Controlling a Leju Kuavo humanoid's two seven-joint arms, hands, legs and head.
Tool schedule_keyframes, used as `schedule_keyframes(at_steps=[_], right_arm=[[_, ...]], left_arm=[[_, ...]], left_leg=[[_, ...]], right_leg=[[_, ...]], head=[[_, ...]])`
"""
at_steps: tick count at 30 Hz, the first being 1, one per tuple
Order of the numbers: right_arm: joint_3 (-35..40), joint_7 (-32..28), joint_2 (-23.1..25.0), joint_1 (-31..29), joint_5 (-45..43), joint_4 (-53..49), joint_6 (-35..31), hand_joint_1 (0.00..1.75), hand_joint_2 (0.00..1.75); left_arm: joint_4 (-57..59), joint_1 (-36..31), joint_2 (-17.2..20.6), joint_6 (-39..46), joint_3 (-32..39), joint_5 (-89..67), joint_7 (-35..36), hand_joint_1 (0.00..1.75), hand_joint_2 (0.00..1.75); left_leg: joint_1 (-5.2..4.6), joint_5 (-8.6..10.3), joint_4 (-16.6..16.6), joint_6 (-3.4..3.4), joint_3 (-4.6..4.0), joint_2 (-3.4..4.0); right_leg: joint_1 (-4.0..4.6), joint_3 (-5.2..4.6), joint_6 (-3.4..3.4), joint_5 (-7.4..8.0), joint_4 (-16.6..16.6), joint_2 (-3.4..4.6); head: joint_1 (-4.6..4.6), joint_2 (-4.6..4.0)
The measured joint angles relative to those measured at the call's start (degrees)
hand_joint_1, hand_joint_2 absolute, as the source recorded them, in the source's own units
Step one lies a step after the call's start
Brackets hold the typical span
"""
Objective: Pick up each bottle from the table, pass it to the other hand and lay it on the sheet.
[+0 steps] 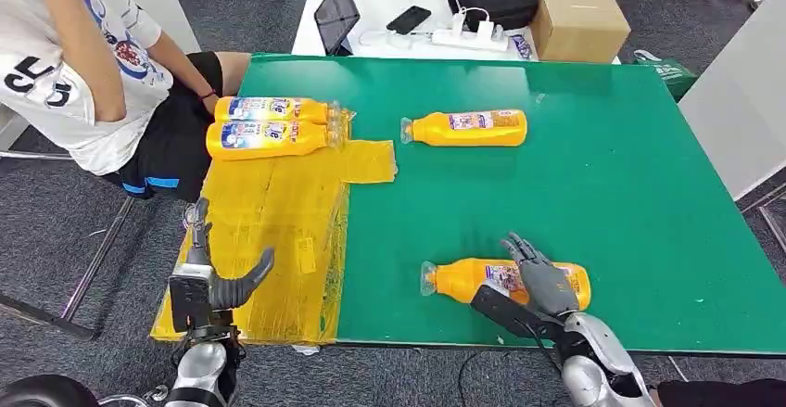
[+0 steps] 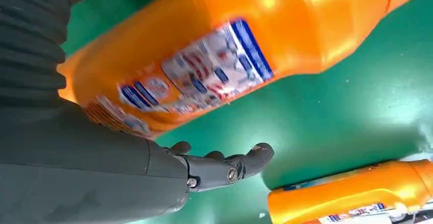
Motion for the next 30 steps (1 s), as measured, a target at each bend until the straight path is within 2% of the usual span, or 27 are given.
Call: schedule_keyframes(at_steps=[7, 13, 16, 25, 30], right_arm=[[0.0, 0.0, -0.2, -0.58, 0.24, 0.92, -0.02, 0.0, 1.75], [0.15, 0.04, -0.57, -4.44, 2.51, 2.91, -0.13, 0.0, 1.75], [0.24, 0.68, -1.27, -5.52, 1.4, 3.48, 2.06, 0.0, 1.75], [0.61, 3.41, -8.6, -4.31, -3.96, 3.69, 9.86, 0.0, 1.75], [0.89, 4.98, -14.39, -2.8, -8.17, 1.84, 14.69, 0.0, 1.75]], left_arm=[[0.88, -0.25, 0.0, -0.02, 0.0, 0.04, 0.0, 0.0, 1.75], [1.73, -0.85, 0.0, -1.01, -0.22, 0.15, 0.22, 0.0, 1.75], [2.1, -0.85, 0.0, -1.09, -0.46, 0.17, 0.42, 0.0, 1.75], [4.31, -1.33, -0.02, 0.24, -0.94, 1.36, 0.02, 0.0, 1.75], [6.01, -2.18, -0.02, 0.0, -1.27, 1.73, 0.09, 0.0, 1.75]], left_leg=[[0.0, 0.0, 0.0, 0.0, -0.01, 0.0], [-0.01, 0.04, 0.0, 0.04, 0.0, 0.02], [-0.01, 0.05, 0.01, 0.04, 0.0, -0.02], [-0.02, 0.01, 0.02, 0.06, -0.01, -0.05], [-0.04, 0.02, 0.02, 0.07, 0.01, -0.07]], right_leg=[[0.0, 0.0, 0.0, 0.0, 0.01, 0.0], [-0.01, 0.0, 0.01, 0.02, 0.0, 0.0], [-0.01, 0.01, 0.02, 0.03, 0.0, -0.01], [-0.02, 0.0, 0.03, 0.01, -0.02, -0.01], [-0.03, 0.06, 0.04, 0.02, -0.03, -0.02]], head=[[0.0, 0.0], [0.0, 0.0], [0.0, 0.0], [0.0, 0.0], [-0.02, 0.0]])
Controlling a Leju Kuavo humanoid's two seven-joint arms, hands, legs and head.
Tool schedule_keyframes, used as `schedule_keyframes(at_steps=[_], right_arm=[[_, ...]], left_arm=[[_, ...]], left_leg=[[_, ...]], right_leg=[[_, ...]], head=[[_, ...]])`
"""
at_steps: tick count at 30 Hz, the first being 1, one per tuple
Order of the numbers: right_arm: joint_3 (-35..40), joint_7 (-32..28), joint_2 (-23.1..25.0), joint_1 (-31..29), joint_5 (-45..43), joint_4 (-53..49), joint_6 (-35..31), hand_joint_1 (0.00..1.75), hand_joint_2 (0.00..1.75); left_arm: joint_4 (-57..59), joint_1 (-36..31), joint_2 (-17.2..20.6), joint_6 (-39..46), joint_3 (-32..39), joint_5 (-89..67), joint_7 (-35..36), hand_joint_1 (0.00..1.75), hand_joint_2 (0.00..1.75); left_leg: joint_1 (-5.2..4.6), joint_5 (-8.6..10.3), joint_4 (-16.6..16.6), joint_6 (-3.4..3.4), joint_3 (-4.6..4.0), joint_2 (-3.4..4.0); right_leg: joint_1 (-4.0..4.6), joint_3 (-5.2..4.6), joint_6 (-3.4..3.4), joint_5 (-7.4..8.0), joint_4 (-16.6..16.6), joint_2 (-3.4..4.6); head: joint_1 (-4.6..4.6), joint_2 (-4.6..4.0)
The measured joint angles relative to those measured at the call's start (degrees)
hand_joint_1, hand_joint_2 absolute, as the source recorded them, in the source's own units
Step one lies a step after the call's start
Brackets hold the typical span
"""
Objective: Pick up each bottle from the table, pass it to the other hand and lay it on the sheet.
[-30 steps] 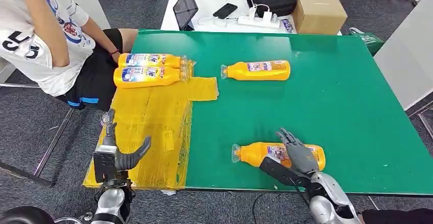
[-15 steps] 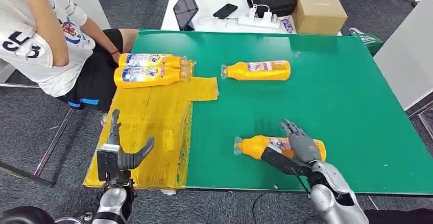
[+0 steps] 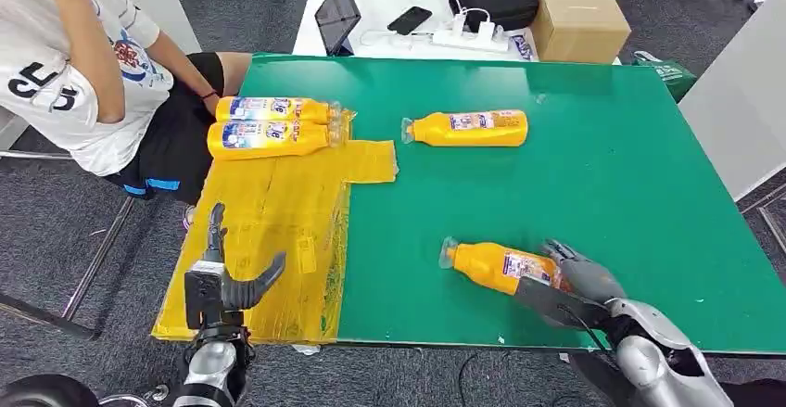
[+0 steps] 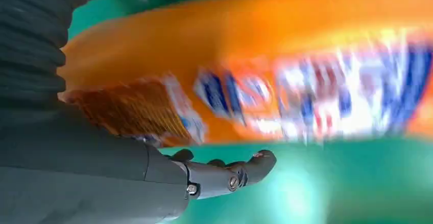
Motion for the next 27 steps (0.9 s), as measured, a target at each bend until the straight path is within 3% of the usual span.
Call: schedule_keyframes(at_steps=[9, 10, 11, 12, 13, 14, 16, 27], right_arm=[[0.13, 0.85, -5.33, 3.17, -2.28, -2.58, 0.66, 0.0, 1.75], [0.15, 0.94, -5.48, 3.3, -2.28, -2.67, 0.7, 0.17, 1.75], [0.18, 1.05, -5.68, 3.47, -2.3, -2.76, 0.77, 0.52, 1.75], [0.18, 1.31, -5.85, 3.53, -2.3, -2.82, 0.94, 0.61, 1.75], [0.22, 1.44, -5.99, 3.66, -2.3, -2.82, 1.23, 1.17, 1.75], [0.37, 1.53, -6.05, 3.67, -2.26, -2.82, 1.34, 1.48, 1.75], [0.7, 1.86, -5.55, 3.47, -1.1, -2.54, 0.69, 1.71, 1.75], [2.43, 1.55, 2.38, -0.22, 4.67, 3.63, -6.83, 1.75, 1.75]], left_arm=[[1.92, -0.85, 0.0, 0.02, -0.31, 0.0, 0.28, 0.0, 1.75], [2.03, -0.87, 0.0, 0.02, -0.33, 0.0, 0.28, 0.0, 1.75], [2.14, -0.88, 0.0, 0.02, -0.39, 0.0, 0.28, 0.0, 1.75], [2.21, -0.89, 0.0, 0.0, -0.46, 0.0, 0.31, 0.0, 1.75], [2.27, -0.9, 0.0, -0.02, -0.52, 0.02, 0.31, 0.0, 1.75], [2.38, -0.96, 0.0, -0.28, -0.55, 0.02, 0.31, 0.0, 1.75], [2.62, -1.1, -0.02, -0.33, -0.85, 0.02, 0.33, 0.0, 1.75], [4.06, -1.39, -0.37, -0.48, -2.51, 0.0, 0.85, 0.0, 1.75]], left_leg=[[0.01, -0.01, 0.0, 0.0, 0.03, 0.06], [0.01, -0.01, 0.0, 0.0, 0.03, 0.05], [0.01, -0.01, 0.0, 0.0, 0.02, 0.05], [0.01, -0.01, 0.0, 0.0, 0.02, 0.05], [0.01, -0.01, 0.0, 0.0, 0.02, 0.06], [0.02, -0.01, 0.0, 0.0, 0.02, 0.09], [0.02, -0.01, 0.0, 0.0, 0.03, 0.13], [0.06, -0.14, -0.02, -0.08, 0.51, 0.66]], right_leg=[[0.01, -0.01, 0.0, 0.0, 0.01, 0.02], [0.01, -0.01, 0.0, 0.0, 0.01, 0.01], [0.01, -0.01, 0.0, 0.0, 0.01, 0.01], [0.01, -0.01, 0.0, 0.0, 0.01, 0.01], [0.01, -0.01, 0.0, 0.0, 0.02, 0.01], [0.02, -0.01, 0.0, 0.0, 0.02, 0.02], [0.02, 0.0, 0.0, 0.0, 0.01, 0.02], [0.08, 0.17, -0.15, 0.19, 0.0, 0.76]], head=[[0.0, 0.0], [0.0, 0.0], [0.0, 0.0], [0.0, 0.0], [0.02, 0.0], [0.0, 0.0], [0.0, 0.0], [0.02, 0.0]])
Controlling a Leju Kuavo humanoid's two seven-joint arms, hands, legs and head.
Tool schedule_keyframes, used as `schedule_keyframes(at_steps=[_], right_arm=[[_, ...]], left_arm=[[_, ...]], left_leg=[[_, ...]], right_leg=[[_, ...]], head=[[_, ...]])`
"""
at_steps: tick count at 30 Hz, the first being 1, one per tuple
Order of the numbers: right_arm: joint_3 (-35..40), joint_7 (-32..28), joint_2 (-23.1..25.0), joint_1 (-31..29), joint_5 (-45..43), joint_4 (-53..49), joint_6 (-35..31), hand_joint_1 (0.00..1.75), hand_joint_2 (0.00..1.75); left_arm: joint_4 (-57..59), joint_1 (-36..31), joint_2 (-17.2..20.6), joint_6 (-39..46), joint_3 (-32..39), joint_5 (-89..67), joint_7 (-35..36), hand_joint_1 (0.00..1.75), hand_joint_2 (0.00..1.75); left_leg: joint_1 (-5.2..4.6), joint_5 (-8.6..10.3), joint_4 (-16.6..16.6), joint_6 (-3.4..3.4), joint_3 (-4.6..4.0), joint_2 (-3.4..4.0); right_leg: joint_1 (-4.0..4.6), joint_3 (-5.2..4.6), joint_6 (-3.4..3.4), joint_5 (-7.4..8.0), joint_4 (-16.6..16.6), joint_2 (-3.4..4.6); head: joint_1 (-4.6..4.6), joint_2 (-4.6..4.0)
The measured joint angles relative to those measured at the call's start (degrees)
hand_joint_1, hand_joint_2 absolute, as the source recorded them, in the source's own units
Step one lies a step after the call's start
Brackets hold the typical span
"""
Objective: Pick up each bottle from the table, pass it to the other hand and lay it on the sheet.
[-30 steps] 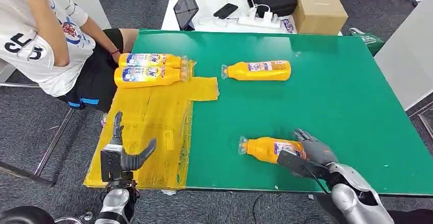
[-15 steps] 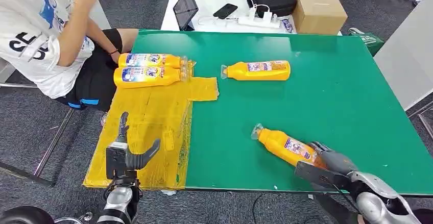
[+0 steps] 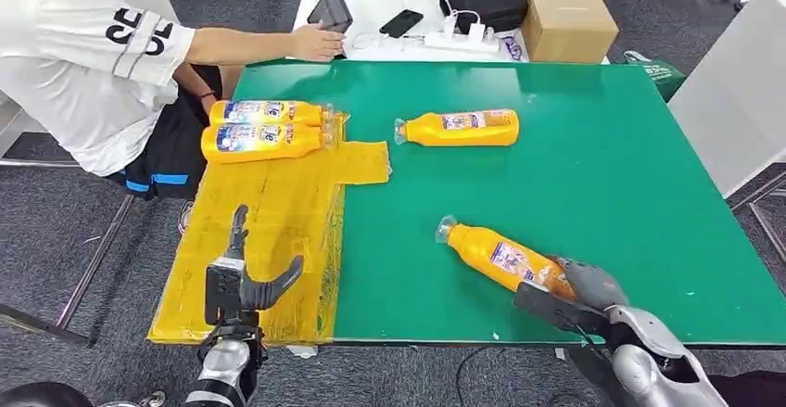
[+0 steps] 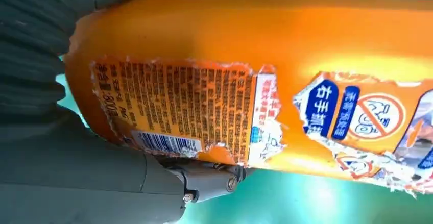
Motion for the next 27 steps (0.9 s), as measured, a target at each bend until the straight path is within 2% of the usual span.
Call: schedule_keyframes(at_steps=[3, 6, 13, 17, 20, 23, 27], right_arm=[[-0.11, -0.9, 2.22, -0.1, 0.99, 0.64, -2.96, 1.75, 1.75], [-1.2, -3.83, 5.95, 0.58, 1.88, 0.72, -9.19, 1.75, 1.75], [-5.86, -14.54, 17.36, 2.37, 4.55, -4.09, -27.09, 1.75, 1.75], [-7.98, -18.08, 21.47, 2.5, 3.47, -6.86, -31.95, 1.75, 1.75], [-10.29, -25.24, 25.38, 2.69, 1.36, -9.87, -42.17, 1.75, 1.75], [-11.6, -27.31, 27.82, 2.8, 0.79, -12.04, -45.29, 1.75, 1.75], [-13.86, -34.24, 31.19, 3.5, -1.5, -13.37, -46.43, 1.75, 1.75]], left_arm=[[0.02, 0.01, 0.0, -0.09, -0.35, 0.0, 0.26, 0.0, 1.75], [0.0, 0.17, -0.09, -0.96, -0.39, 0.07, 0.87, 0.0, 1.75], [-2.21, 1.81, -1.12, -4.55, -0.48, 2.86, 3.24, 0.0, 1.75], [-3.13, 2.0, -1.4, -6.5, -0.63, 4.95, 3.98, 0.0, 1.75], [-4.08, 2.18, -1.4, -12.08, -1.79, 10.24, 6.12, 0.0, 1.75], [-5.03, 2.17, -1.4, -15.31, -3.23, 13.28, 7.53, 0.0, 1.75], [-6.45, 2.18, -1.14, -23.35, -5.4, 21.8, 9.94, 0.0, 1.75]], left_leg=[[0.06, 0.03, 0.0, -0.05, 0.03, 0.0], [0.08, 0.07, -0.01, -0.09, 0.01, -0.01], [0.13, 0.2, -0.01, -0.14, -0.33, -0.15], [0.1, 0.19, -0.01, -0.14, -0.41, -0.24], [0.07, 0.19, -0.01, -0.13, -0.47, -0.24], [0.06, 0.18, -0.01, -0.12, -0.46, -0.23], [0.07, 0.18, -0.01, -0.12, -0.46, -0.24]], right_leg=[[0.1, 0.06, -0.02, 0.01, 0.0, 0.0], [0.12, 0.05, -0.03, 0.03, 0.03, 0.0], [0.11, -0.23, -0.01, 0.0, 0.11, -0.07], [0.07, -0.25, 0.0, -0.04, 0.1, -0.17], [0.05, -0.3, 0.0, -0.04, 0.1, -0.18], [0.04, -0.31, 0.0, -0.03, 0.09, -0.17], [0.05, -0.31, 0.0, -0.03, 0.09, -0.19]], head=[[0.04, 0.0], [0.0, 0.0], [-0.02, 0.0], [0.0, 0.0], [0.0, 0.0], [-0.02, 0.0], [-0.02, 0.0]])
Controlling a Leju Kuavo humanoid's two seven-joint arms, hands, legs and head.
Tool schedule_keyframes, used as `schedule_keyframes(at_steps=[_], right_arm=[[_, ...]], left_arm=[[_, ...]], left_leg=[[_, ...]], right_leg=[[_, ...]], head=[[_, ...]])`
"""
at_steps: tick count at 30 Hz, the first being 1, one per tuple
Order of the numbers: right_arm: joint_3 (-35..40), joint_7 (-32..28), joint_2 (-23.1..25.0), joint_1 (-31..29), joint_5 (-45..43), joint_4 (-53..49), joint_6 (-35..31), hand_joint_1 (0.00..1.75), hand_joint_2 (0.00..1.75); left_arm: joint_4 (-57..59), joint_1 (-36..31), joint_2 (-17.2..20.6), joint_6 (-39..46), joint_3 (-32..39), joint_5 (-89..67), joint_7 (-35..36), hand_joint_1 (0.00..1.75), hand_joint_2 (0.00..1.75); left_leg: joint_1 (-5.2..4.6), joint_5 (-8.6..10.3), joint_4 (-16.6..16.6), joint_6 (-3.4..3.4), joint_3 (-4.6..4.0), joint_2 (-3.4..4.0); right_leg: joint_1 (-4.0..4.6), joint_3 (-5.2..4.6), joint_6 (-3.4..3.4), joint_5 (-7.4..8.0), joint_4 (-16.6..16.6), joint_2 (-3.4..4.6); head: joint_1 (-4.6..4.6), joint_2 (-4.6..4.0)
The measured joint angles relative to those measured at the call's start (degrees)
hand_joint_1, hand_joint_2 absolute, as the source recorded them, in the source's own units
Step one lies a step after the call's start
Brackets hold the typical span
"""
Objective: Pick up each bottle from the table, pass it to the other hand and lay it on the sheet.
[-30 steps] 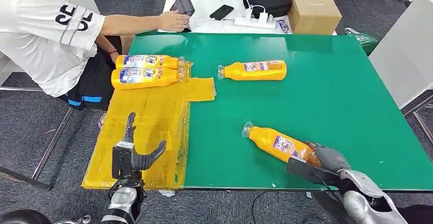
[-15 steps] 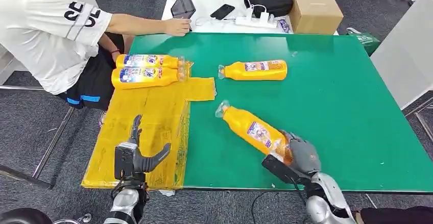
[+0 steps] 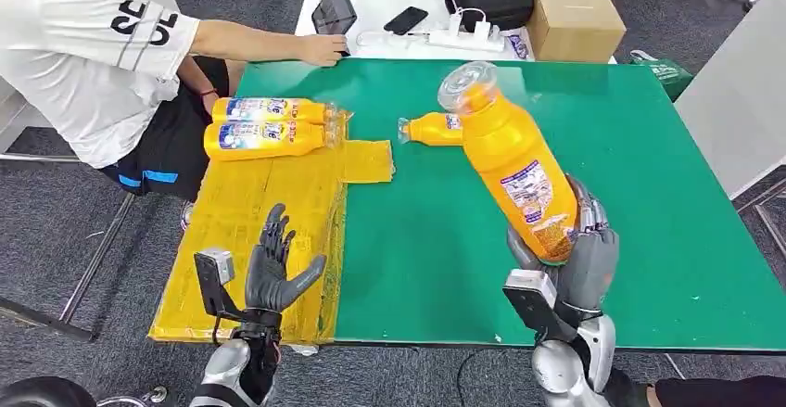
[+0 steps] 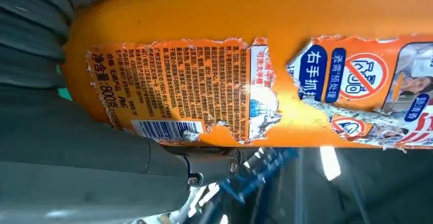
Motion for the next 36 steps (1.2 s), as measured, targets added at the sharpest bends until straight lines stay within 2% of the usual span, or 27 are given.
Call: schedule_keyframes(at_steps=[4, 7, 11, 13, 26, 36], right_arm=[[0.35, -3.26, 1.79, 0.88, -2.39, 1.68, 2.71, 1.75, 1.75], [1.33, -4.58, 3.17, 1.54, -2.56, 4.4, 3.13, 1.75, 1.75], [3.54, -5.45, 4.77, 1.54, -3.85, 9.6, 8.2, 1.75, 1.75], [5.2, -6.76, 5.79, 1.6, -4.24, 13.24, 8.68, 1.75, 1.75], [16.23, -8.03, 9.4, -1.79, -8.9, 30.44, 12.98, 1.75, 1.75], [19.78, -7.7, 10.01, -4.48, -9.12, 37.57, 13.51, 1.75, 1.75]], left_arm=[[-2.64, 0.15, 0.83, -7.57, -3.1, 6.12, 1.7, 0.0, 1.75], [-4.46, 0.61, 1.38, -9.65, -5.23, 8.06, 2.36, 0.0, 1.75], [-5.92, 1.04, 2.6, -14.93, -7.89, 12.09, 2.54, 0.0, 1.75], [-6.34, 1.26, 3.04, -16.1, -9.14, 12.99, 2.58, 0.0, 1.75], [-6.19, 1.61, 4.35, -15.55, -15.26, 9.87, 2.38, 0.0, 1.75], [-3.94, 1.41, 4.87, -14.05, -16.68, 8.8, 2.67, 0.0, 1.75]], left_leg=[[0.02, 0.0, -0.01, 0.0, -0.01, 0.0], [0.03, 0.0, -0.01, -0.01, -0.03, -0.01], [0.05, 0.0, -0.02, -0.01, -0.03, 0.0], [0.04, 0.0, -0.02, -0.01, -0.05, -0.01], [0.04, 0.01, -0.02, -0.02, -0.08, -0.02], [0.04, 0.01, -0.02, -0.02, -0.08, 0.0]], right_leg=[[0.02, 0.0, 0.0, 0.0, 0.01, 0.0], [0.02, -0.01, -0.01, -0.01, 0.01, -0.01], [0.03, -0.01, -0.02, -0.02, 0.01, -0.01], [0.03, -0.04, -0.02, -0.02, 0.01, -0.01], [0.03, -0.08, -0.02, -0.03, 0.01, -0.02], [0.03, -0.1, -0.02, -0.03, 0.01, -0.01]], head=[[0.02, 0.0], [0.04, 0.0], [0.04, 0.0], [0.02, 0.0], [0.04, 0.0], [0.04, 0.0]])
